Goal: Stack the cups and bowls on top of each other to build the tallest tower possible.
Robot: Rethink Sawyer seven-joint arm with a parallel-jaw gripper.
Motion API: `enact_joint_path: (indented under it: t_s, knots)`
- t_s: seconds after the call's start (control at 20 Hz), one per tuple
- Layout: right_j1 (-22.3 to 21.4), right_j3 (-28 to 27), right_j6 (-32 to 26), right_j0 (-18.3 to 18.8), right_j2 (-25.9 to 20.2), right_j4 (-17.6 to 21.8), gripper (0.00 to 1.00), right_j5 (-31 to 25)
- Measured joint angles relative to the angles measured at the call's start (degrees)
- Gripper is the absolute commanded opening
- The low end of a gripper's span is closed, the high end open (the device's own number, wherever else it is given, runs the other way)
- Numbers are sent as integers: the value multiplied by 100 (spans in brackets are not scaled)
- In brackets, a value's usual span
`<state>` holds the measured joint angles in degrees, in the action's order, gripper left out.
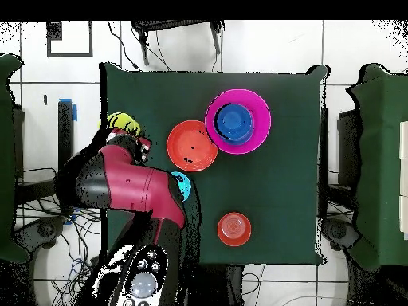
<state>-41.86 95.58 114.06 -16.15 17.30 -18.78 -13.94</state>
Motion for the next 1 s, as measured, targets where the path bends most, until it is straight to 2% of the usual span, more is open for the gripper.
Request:
enact_joint_path:
  t_s: [0.25, 0.65, 0.8, 0.85, 0.95, 1.0]
  knots:
    - [-159, -223, 0, 39, 36, 2, 0, -403]
    - [-179, -699, 0, 401, 16, 396, 0, -462]
    - [-178, -812, 0, 650, -76, 525, 0, -462]
    - [-170, -891, 0, 884, -176, 626, 0, -462]
    - [-161, -932, 0, 1055, -255, 695, 0, -460]
    - [-149, -965, 0, 1295, -373, 788, 0, -462]
